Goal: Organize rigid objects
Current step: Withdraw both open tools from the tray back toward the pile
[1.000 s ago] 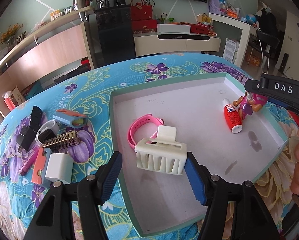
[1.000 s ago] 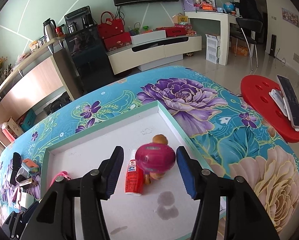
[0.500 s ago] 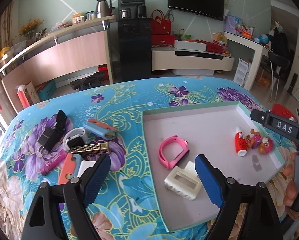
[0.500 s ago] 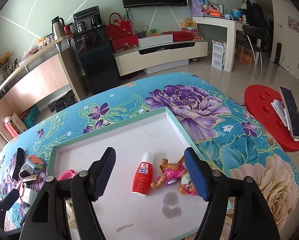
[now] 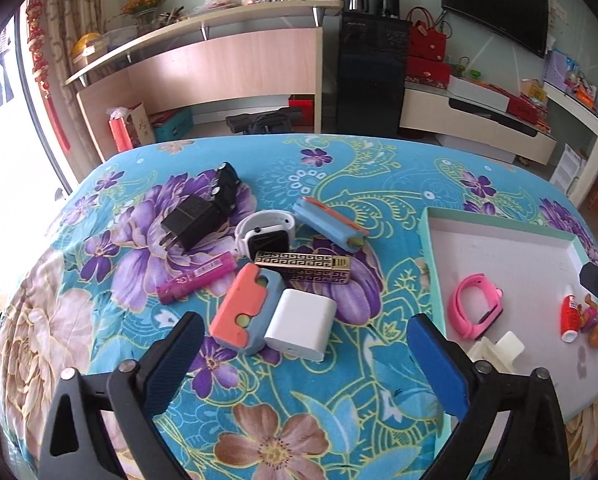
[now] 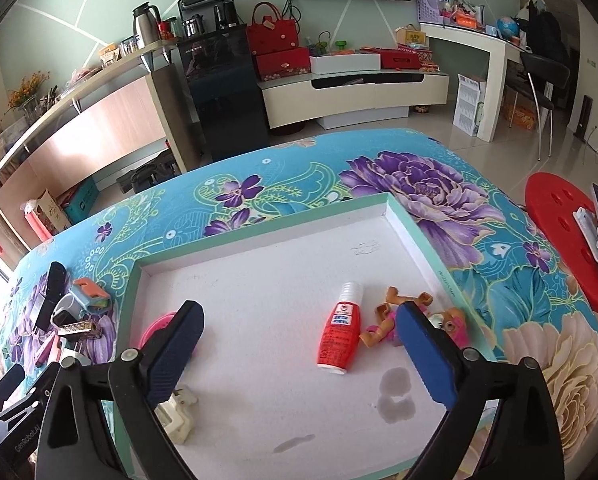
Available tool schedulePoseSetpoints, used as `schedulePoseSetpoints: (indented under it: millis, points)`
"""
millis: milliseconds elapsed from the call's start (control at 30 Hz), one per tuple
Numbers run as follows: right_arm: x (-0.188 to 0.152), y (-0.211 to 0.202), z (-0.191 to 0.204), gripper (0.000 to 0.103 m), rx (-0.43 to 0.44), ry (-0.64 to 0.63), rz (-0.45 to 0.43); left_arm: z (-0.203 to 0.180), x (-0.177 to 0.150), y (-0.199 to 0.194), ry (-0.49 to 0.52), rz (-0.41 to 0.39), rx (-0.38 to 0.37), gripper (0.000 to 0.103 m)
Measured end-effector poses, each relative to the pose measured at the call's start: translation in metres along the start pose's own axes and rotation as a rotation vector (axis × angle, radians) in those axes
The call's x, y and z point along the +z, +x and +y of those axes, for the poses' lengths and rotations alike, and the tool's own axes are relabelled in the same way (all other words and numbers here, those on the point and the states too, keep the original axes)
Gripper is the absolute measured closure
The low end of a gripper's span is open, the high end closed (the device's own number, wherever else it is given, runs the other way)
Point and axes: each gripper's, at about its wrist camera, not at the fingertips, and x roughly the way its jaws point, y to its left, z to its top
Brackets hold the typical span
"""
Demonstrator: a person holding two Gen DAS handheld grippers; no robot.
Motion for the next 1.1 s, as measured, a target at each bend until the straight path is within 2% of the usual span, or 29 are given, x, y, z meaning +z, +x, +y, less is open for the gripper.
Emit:
schedulePoseSetpoints:
  millis: [300,567,700,900,1100]
  points:
    - [-0.007,0.004,0.055,0.006,0.109,-0.099,0.021,0.039,0.004,0.003,-0.083,0.009,0.114,0.0]
    - [-0.015,0.011,0.103,0.006,0.184,-0.209,0.037,0.07,0.021,-0.008,-0.118,-0.003,0.174,0.0]
    - [-0.018,0.015,0.117,0.006,0.21,-0.233,0.047,0.081,0.031,-0.007,-0.123,0.008,0.181,0.0]
    - [-0.02,0.018,0.129,0.006,0.286,-0.188,0.056,0.09,0.041,0.001,-0.116,0.026,0.19,0.0]
    - [-0.028,0.017,0.154,0.006,0.329,-0.217,0.057,0.105,0.034,0.011,-0.145,0.05,0.177,0.0]
